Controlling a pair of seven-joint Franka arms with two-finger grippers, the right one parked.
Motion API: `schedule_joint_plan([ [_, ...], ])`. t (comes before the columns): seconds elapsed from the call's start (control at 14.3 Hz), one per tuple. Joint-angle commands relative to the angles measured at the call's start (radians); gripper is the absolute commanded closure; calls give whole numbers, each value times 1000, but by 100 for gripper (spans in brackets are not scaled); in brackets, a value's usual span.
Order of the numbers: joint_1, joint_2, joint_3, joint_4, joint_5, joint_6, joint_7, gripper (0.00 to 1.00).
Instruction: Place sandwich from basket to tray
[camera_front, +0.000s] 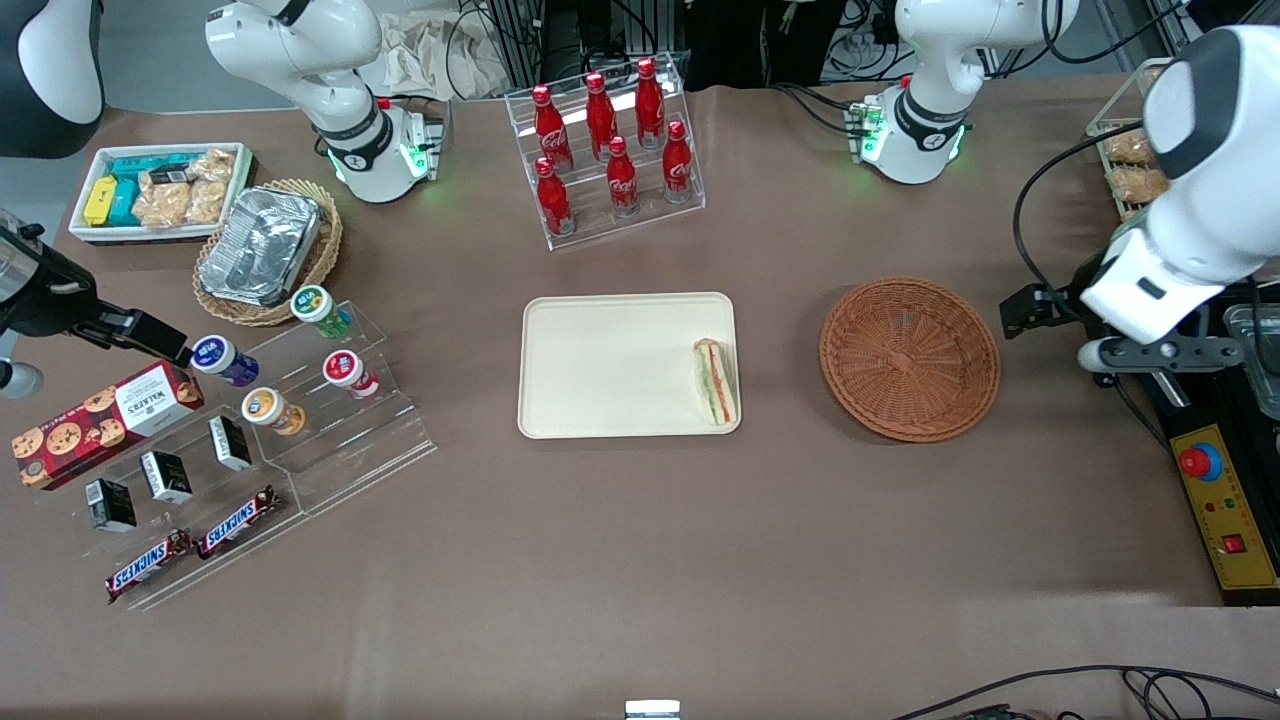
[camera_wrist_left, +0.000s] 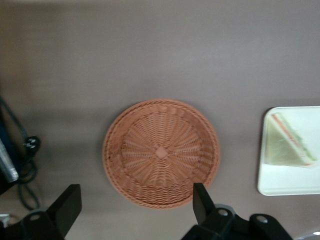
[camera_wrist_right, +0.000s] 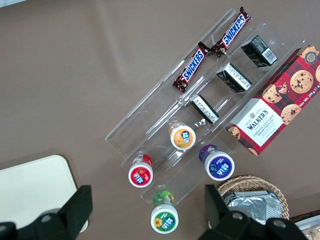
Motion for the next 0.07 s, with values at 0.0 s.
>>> schedule_joint_plan([
  [0.0, 23, -24, -10, 11, -28, -21, 28, 1],
])
